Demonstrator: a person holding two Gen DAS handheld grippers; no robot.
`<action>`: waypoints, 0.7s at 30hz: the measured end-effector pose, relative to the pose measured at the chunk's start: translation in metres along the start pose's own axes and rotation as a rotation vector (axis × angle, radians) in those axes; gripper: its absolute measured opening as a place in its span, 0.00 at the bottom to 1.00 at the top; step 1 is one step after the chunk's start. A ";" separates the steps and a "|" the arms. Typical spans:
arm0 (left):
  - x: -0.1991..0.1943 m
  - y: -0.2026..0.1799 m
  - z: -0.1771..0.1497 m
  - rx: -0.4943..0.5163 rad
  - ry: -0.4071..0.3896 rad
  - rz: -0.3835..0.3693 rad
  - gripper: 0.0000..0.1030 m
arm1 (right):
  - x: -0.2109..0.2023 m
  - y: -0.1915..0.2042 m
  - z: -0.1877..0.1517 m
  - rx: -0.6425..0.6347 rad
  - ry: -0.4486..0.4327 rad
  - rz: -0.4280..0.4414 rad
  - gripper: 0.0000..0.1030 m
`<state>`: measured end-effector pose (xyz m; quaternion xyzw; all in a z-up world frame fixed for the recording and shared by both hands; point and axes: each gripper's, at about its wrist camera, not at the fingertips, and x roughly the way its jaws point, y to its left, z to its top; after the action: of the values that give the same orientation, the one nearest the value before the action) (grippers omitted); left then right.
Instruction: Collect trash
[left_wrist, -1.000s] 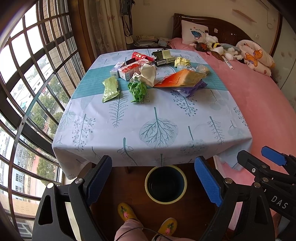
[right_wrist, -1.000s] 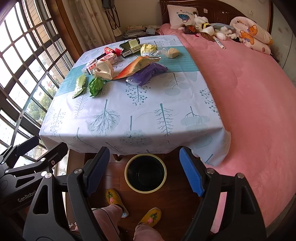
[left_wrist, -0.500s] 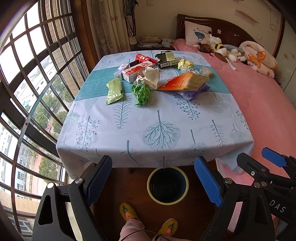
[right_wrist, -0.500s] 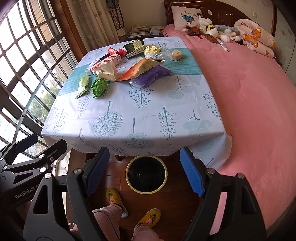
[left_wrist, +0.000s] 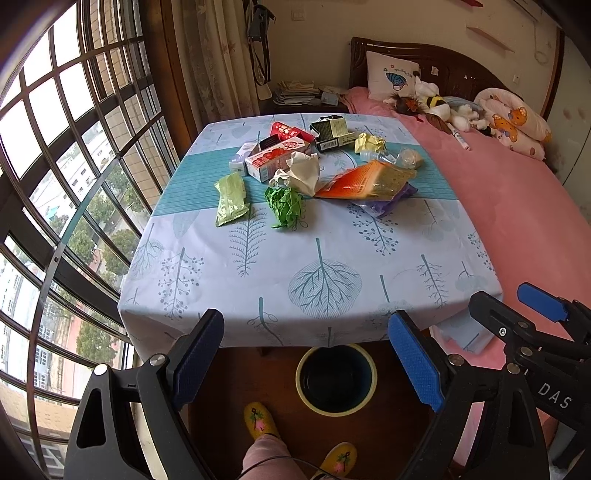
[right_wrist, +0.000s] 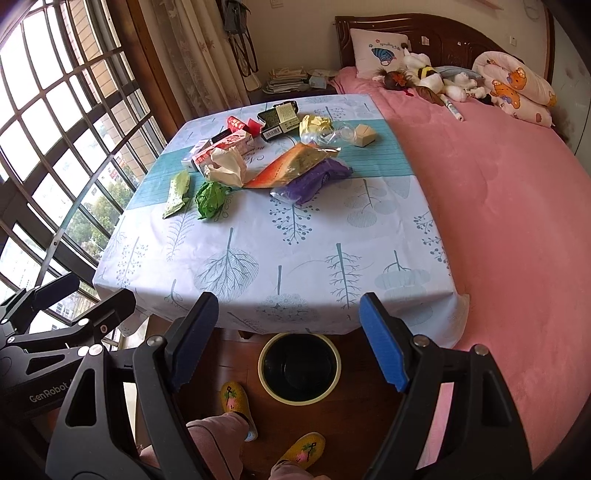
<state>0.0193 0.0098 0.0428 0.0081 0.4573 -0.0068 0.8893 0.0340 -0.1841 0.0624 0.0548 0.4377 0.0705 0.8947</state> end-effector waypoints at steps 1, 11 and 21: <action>-0.001 0.004 0.004 -0.003 -0.006 0.008 0.90 | -0.001 0.003 0.003 -0.004 -0.010 0.001 0.74; 0.009 0.062 0.062 -0.040 -0.054 0.046 0.90 | 0.012 0.036 0.050 -0.008 -0.040 0.001 0.74; 0.091 0.131 0.144 -0.005 0.084 -0.038 0.90 | 0.101 0.086 0.116 0.075 0.065 0.040 0.70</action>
<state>0.1916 0.1378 0.0536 -0.0025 0.4944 -0.0225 0.8690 0.1806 -0.0866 0.0685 0.0949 0.4677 0.0736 0.8757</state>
